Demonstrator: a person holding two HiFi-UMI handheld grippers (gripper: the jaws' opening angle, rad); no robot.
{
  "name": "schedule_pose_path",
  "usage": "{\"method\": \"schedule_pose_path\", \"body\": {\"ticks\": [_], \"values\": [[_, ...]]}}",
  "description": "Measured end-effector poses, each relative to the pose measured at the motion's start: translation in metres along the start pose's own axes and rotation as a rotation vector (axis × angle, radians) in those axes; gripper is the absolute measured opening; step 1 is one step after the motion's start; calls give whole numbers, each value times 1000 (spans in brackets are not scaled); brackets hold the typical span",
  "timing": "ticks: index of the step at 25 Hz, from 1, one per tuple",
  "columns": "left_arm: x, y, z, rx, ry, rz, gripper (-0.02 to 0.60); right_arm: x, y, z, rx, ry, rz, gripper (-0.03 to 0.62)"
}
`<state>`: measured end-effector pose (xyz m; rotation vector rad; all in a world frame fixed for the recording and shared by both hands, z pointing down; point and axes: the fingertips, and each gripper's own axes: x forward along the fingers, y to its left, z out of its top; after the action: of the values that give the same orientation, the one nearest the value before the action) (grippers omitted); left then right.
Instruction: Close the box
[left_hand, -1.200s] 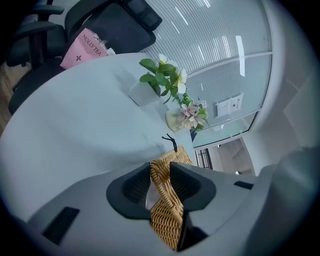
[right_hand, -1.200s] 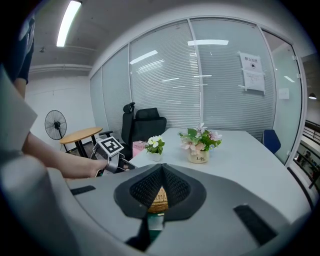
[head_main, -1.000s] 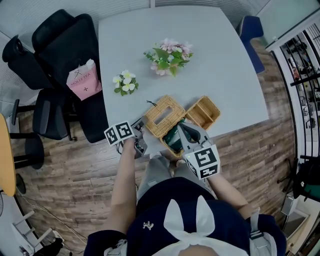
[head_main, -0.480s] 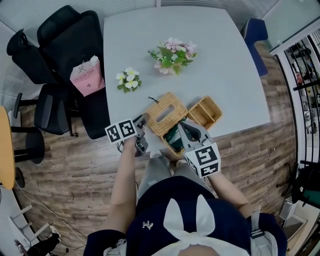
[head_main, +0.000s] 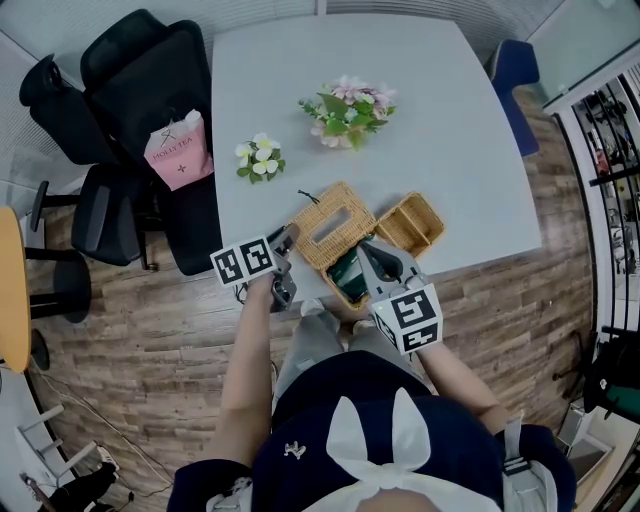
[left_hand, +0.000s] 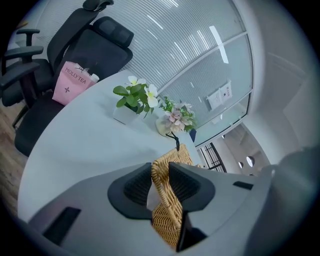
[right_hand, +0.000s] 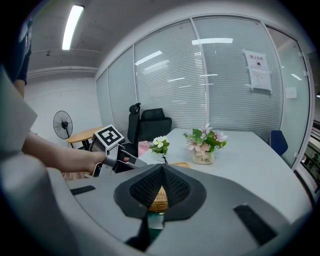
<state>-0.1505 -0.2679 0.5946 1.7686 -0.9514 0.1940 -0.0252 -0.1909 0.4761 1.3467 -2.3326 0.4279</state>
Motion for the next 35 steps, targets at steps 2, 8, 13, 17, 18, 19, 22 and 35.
{"method": "schedule_pose_path", "body": {"ticks": [2,8,13,17,18,19,22,35], "values": [[-2,-2,1,13,-6,7,120,-1,1,1,-1,-3,4,3],[-8,-10,4,49,-27,27,118,-3,3,5,-1,-20,14,3],[-14,-18,4,85,-49,37,117,-7,7,8,-3,-36,27,3],[-18,-25,6,117,-67,47,114,-12,9,10,-21,-43,34,3],[-19,-27,6,126,-69,49,114,-13,9,10,-22,-44,36,3],[-20,-28,6,136,-71,52,113,-14,9,9,-22,-46,36,3],[-24,-32,5,164,-76,60,112,-19,8,8,-27,-52,33,3],[-37,-53,2,274,-109,100,107,-39,-3,9,-43,-79,13,4]]}}
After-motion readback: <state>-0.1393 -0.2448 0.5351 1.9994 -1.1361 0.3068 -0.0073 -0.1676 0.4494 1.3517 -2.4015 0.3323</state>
